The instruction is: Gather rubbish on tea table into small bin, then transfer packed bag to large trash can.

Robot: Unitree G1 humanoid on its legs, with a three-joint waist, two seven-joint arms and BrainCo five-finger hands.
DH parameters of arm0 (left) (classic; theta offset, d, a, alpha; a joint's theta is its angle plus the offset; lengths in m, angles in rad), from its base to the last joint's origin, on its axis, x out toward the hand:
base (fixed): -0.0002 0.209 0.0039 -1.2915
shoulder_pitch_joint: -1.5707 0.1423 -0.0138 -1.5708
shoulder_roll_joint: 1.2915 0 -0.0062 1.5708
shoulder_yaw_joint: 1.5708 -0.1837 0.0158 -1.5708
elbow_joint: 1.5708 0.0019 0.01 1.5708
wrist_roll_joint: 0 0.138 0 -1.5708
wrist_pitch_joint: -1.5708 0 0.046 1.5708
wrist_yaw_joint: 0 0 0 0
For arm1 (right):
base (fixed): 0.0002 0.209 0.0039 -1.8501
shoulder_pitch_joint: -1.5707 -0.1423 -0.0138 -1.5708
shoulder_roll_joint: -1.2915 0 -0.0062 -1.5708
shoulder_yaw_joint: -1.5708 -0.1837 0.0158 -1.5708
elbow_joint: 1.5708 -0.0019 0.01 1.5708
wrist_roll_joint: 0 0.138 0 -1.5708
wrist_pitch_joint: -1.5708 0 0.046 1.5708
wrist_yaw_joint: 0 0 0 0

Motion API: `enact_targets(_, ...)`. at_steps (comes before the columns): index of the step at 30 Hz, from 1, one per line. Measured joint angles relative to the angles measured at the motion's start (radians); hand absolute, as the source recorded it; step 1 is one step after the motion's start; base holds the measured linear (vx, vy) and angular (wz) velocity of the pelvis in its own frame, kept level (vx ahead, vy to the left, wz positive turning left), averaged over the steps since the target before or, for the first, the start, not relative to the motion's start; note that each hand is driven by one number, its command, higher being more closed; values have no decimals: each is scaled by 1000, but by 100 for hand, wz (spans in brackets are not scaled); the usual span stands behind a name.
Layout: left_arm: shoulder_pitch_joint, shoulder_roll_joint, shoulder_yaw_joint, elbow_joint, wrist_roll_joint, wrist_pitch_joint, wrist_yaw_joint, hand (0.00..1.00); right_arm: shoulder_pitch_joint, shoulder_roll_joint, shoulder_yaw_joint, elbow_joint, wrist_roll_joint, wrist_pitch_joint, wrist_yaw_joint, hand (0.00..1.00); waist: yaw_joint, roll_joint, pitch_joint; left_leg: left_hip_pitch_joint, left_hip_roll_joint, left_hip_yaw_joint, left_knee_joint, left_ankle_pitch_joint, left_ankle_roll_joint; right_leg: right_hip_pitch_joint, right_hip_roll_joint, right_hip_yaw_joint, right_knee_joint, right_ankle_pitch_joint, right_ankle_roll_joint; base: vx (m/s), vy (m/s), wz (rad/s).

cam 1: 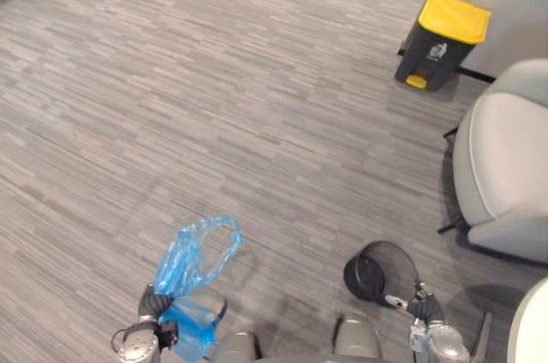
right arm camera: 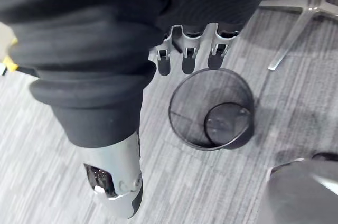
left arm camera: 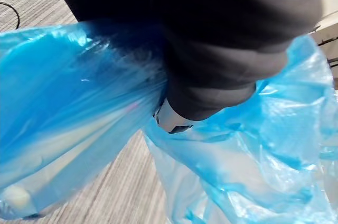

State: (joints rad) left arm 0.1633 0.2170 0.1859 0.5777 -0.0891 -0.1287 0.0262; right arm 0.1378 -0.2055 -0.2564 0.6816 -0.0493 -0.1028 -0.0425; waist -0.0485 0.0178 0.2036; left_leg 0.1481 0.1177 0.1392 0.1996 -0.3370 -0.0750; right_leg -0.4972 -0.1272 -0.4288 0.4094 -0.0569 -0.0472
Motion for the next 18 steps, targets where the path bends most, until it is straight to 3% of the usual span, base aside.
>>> enact_targets(1,-10,-19,0,14,9,1,0,100,-4,-20,-2,4,0,5,-2,0,-9,34,0,40,38,-3,0,-18,-34,5,19,-18,32,64,-122,505,-75,6)
enact_targets(3,-22,-18,0,15,22,1,-3,100,-29,-17,-6,-32,-1,9,-1,0,-18,44,-3,15,47,4,76,80,-130,-5,6,-26,126,-50,-124,696,-157,-5)
enact_targets(4,-24,-23,0,18,22,1,-3,100,-31,-16,-6,-38,-1,11,0,0,-18,43,-2,8,46,4,118,120,-130,10,8,-30,140,-70,-132,651,-232,-13)
enact_targets(6,-10,-51,4,12,22,-1,-3,100,-27,1,2,-66,0,14,-1,0,-7,39,9,-103,103,6,531,303,-104,198,77,1,19,-111,-126,675,-211,-49)
enact_targets(7,-6,-54,3,5,20,-5,-5,100,-24,11,3,-86,1,13,-3,0,2,37,13,-144,119,15,655,262,-75,248,105,23,-23,-112,-127,628,-131,-92)
enact_targets(8,-5,-58,4,-6,16,-7,-4,100,-25,33,11,-123,2,10,-8,0,19,31,17,-226,133,35,832,177,-25,330,139,73,-84,-115,-131,573,-82,-119)
enact_targets(9,-1,-62,4,-19,9,-7,-4,100,-26,45,31,-156,2,8,-12,0,41,12,21,-311,132,64,875,135,15,390,161,129,-133,-118,-132,462,-42,-125)
enact_targets(11,15,-74,4,-44,-2,-7,-4,100,-25,53,40,-189,1,7,-13,0,71,-3,28,-433,123,86,807,97,77,460,181,216,-193,-131,-131,409,37,-122)
enact_targets(12,21,-79,4,-47,-5,-7,-3,100,-25,54,40,-195,1,7,-16,0,81,-4,30,-467,114,84,761,89,86,478,186,248,-204,-136,-128,456,116,-155)
enact_targets(13,38,-89,4,-56,-5,-6,-3,100,-32,55,38,-197,0,8,-24,0,99,-11,34,-520,87,70,638,90,81,511,181,315,-212,-156,-113,463,181,-153)
enact_targets(15,54,-97,5,-58,-6,-6,-1,100,-28,49,33,-191,-1,11,-36,0,119,-17,32,-549,41,4,381,123,29,540,165,399,-214,-196,-76,550,277,-155)
enact_targets(16,59,-100,13,-59,-6,-6,1,100,-29,43,20,-167,-1,15,-51,0,123,5,14,-541,35,-53,146,165,-27,554,168,464,-194,-243,-34,575,340,-148)
enact_targets(17,68,-97,30,-56,-6,-5,2,100,-41,42,21,-141,-1,21,-51,0,124,1,8,-529,32,-62,152,264,-23,553,157,507,-153,-280,-9,607,372,-145)
enact_targets(18,71,-97,40,-57,-7,-5,4,100,-42,51,26,-128,-1,28,-50,0,124,-19,-1,-528,16,-51,178,275,-5,546,140,526,-131,-302,15,768,399,-144)
